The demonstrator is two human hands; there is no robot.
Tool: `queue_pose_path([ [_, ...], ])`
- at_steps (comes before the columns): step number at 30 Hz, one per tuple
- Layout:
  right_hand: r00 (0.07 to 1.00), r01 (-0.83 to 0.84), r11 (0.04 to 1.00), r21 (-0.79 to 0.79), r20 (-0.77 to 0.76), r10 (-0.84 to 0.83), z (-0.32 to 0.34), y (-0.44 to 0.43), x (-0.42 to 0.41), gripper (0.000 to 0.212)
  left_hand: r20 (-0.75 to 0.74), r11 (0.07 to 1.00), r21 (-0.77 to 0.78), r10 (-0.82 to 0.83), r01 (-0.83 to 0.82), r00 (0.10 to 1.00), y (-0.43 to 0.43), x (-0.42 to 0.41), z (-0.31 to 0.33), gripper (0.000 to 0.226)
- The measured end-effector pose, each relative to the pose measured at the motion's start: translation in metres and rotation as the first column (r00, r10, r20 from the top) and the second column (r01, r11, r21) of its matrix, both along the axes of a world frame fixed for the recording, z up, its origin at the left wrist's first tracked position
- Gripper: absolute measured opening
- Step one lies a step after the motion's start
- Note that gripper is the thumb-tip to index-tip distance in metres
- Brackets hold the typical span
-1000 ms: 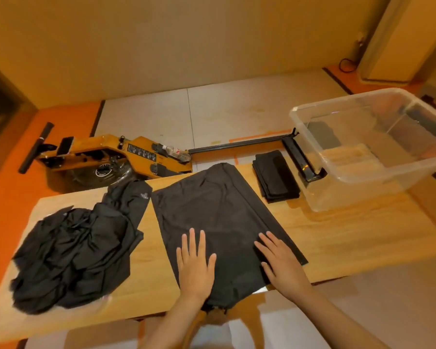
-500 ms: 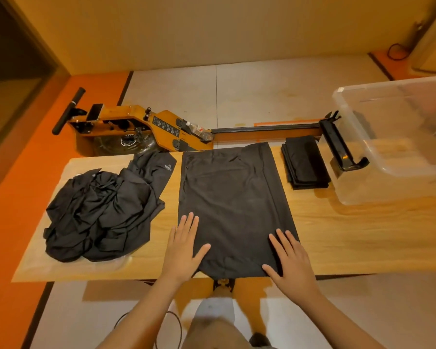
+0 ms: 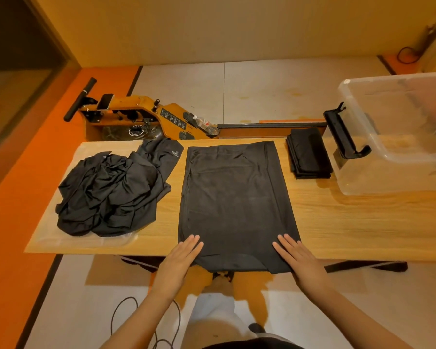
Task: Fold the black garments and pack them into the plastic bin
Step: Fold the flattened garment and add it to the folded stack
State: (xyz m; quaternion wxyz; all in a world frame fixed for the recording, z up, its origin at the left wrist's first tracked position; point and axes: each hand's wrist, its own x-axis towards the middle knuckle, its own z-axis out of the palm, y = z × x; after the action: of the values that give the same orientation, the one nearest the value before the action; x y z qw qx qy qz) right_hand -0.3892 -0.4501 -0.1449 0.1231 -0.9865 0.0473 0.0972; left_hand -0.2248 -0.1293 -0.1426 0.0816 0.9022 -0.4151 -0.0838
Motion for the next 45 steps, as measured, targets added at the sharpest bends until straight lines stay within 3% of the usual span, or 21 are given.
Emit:
queue_pose_path([
  [6,0.995,0.074,0.983,0.166,0.058,-0.085,0.021,0.005,-0.01,0.068,-0.116,0.942,-0.251,0.197,-0.221,0.973,0.01,-0.002,0.026,0.054],
  [10,0.986,0.144,0.972,0.187,0.055,-0.157,0.034,0.011,-0.006,0.059,-0.199,0.863,-0.321,0.341,-0.39,0.919,0.022,-0.012,0.032,0.044],
  [13,0.993,0.113,0.984,0.138,0.026,-0.118,0.034,0.015,-0.013,0.056,-0.343,0.674,-0.425,0.498,-0.604,0.797,0.03,-0.037,0.027,0.032],
  [15,0.995,0.1,0.99,0.102,0.01,-0.102,0.032,0.016,-0.016,0.056,-0.445,0.571,-0.415,0.551,-0.708,0.706,0.029,-0.046,0.027,0.028],
  [19,0.994,0.11,0.992,0.068,-0.005,-0.11,0.029,0.021,-0.018,0.062,-0.574,0.52,-0.311,0.564,-0.795,0.594,0.014,-0.047,0.03,0.009],
  [20,0.994,0.11,0.992,0.068,-0.02,-0.109,0.029,0.022,-0.019,0.065,-0.599,0.495,-0.276,0.582,-0.824,0.551,0.01,-0.046,0.03,0.007],
  [23,0.996,0.079,0.996,0.052,-0.056,-0.076,0.029,0.024,-0.022,0.075,-0.713,0.385,-0.158,0.593,-0.909,0.375,0.001,-0.042,0.03,0.038],
  [25,0.989,0.145,0.986,0.077,0.025,-0.147,0.028,0.024,-0.024,0.074,-0.794,0.296,-0.094,0.554,-0.951,0.25,-0.004,-0.039,0.033,0.05],
  [27,0.905,0.357,0.913,0.199,0.167,-0.391,0.031,0.027,-0.026,0.062,-0.834,0.242,-0.074,0.516,-0.967,0.193,-0.006,-0.037,0.033,0.051],
  [28,0.818,0.481,0.822,0.305,0.182,-0.546,0.034,0.03,-0.027,0.051,-0.832,0.244,-0.071,0.521,-0.967,0.193,-0.006,-0.037,0.032,0.049],
  [30,0.667,0.616,0.611,0.497,0.084,-0.74,0.04,0.04,-0.029,0.022,-0.817,0.256,-0.07,0.539,-0.964,0.203,-0.005,-0.035,0.027,0.049],
  [31,0.632,0.648,0.533,0.543,0.007,-0.775,0.04,0.043,-0.029,0.018,-0.818,0.257,-0.073,0.538,-0.964,0.205,-0.004,-0.035,0.024,0.051],
  [34,0.603,0.728,0.384,0.569,-0.264,-0.753,0.036,0.044,-0.029,0.041,-0.843,0.271,-0.08,0.496,-0.959,0.211,-0.002,-0.036,0.027,0.031],
  [36,0.604,0.747,0.335,0.574,-0.375,-0.703,0.034,0.043,-0.024,0.043,-0.863,0.282,-0.076,0.461,-0.956,0.204,-0.002,-0.035,0.028,0.023],
  [40,0.616,0.72,0.31,0.621,-0.366,-0.698,0.036,0.046,-0.013,0.025,-0.909,0.174,-0.014,0.408,-0.985,0.085,-0.005,-0.031,0.026,0.025],
  [45,0.542,0.716,0.165,0.678,-0.391,-0.744,0.034,0.044,-0.013,0.036,-0.937,0.122,0.109,0.344,-0.986,-0.061,-0.019,-0.025,0.031,0.025],
])
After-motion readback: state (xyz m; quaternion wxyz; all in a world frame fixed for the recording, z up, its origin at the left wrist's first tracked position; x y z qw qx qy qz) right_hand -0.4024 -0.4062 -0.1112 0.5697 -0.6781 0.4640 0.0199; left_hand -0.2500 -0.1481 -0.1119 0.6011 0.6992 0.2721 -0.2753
